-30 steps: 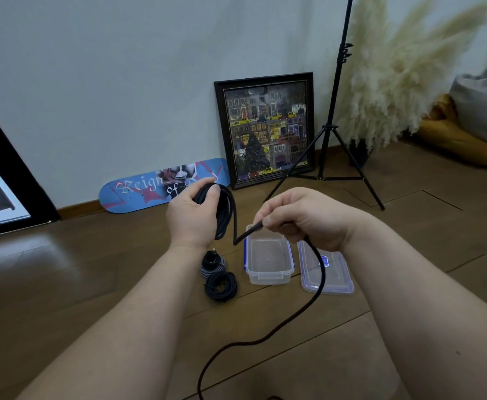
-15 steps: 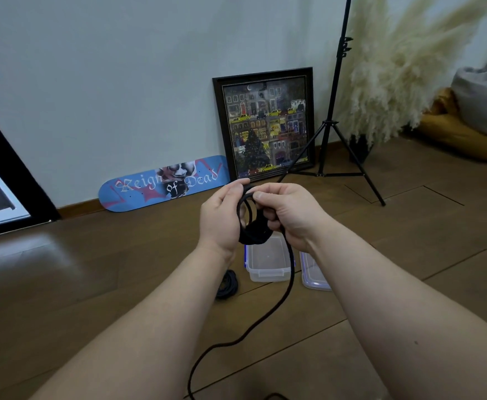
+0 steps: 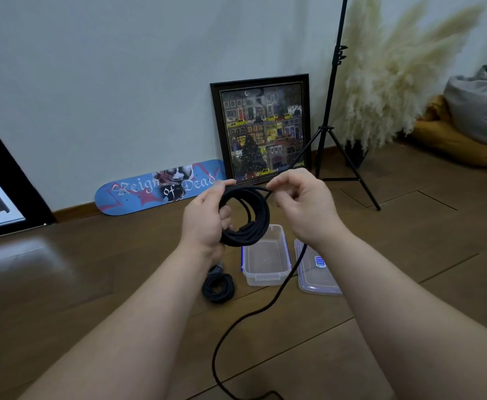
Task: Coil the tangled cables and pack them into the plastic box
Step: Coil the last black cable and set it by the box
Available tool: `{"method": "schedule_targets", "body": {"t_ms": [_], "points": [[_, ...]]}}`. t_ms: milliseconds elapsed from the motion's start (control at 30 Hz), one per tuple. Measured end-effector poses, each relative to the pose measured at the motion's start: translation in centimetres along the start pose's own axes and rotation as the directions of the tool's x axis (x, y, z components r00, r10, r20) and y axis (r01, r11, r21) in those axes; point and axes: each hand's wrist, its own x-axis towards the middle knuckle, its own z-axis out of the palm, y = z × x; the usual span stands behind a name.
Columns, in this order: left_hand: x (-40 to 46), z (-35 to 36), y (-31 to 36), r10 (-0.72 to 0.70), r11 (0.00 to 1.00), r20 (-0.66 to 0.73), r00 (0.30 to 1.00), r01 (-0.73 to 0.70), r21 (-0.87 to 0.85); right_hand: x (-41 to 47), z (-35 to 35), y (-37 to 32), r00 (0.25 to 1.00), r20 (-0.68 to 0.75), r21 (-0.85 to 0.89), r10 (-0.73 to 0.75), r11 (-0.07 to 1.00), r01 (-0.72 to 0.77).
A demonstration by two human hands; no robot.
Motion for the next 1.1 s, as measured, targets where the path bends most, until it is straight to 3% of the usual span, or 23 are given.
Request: {"method": "schedule_targets", "body": {"t_ms": [67, 133, 233, 300, 567, 667, 767, 867, 967, 1100], "points": [[0.0, 0.2, 0.1, -0.009, 0.999, -0.019, 1.0, 0.008, -0.044, -0.6, 0.7, -0.1, 0.995, 0.01, -0.056, -0.103, 0.993, 0.104], [0.1, 0.1, 0.3, -0.006, 0.997, -0.034, 0.999, 0.004, -0.075, -1.3, 1.1, -0.3, 0.982, 0.12, -0.117, -0.143, 0.981, 0.157], [0.1, -0.1, 0.4, 0.002, 0.996, -0.033, 0.999, -0.005, -0.088, -1.8, 1.7, -0.6, 0.942, 0.305, -0.293, -0.142, 0.927, 0.235], [0.0, -0.2, 0.4, 0.013, 0.997, -0.032, 0.999, -0.015, -0.081, -1.8, 2.0, -0.7, 0.937, 0.323, -0.328, -0.136, 0.912, 0.245], [-0.4, 0.2, 0.3, 0.024, 0.995, -0.089, 0.996, -0.032, -0.09, -2.0, 3.2, -0.2, 0.969, 0.226, -0.306, -0.098, 0.938, 0.166], [-0.3, 0.5, -0.1, 0.092, 0.994, -0.124, 0.988, -0.098, -0.038, -2.4, 3.9, -0.5, 0.981, 0.168, -0.319, -0.099, 0.936, 0.149], [0.1, 0.4, -0.4, 0.155, 0.987, -0.131, 0.979, -0.148, 0.065, -2.4, 4.0, -0.9, 0.976, 0.204, -0.313, -0.071, 0.94, 0.134], [0.3, 0.0, -0.1, 0.151, 0.987, -0.109, 0.983, -0.143, 0.074, -1.8, 2.9, -1.2, 0.97, 0.238, -0.183, -0.056, 0.978, 0.101], [0.4, -0.8, 0.6, 0.158, 0.986, -0.072, 0.985, -0.153, 0.063, -1.3, 1.7, -1.1, 0.993, 0.112, -0.056, -0.03, 0.998, 0.036], [0.2, -1.0, 0.7, 0.148, 0.988, -0.055, 0.987, -0.145, 0.057, -1.1, 1.3, -0.9, 0.999, 0.029, -0.061, 0.025, 0.998, -0.023]]}}
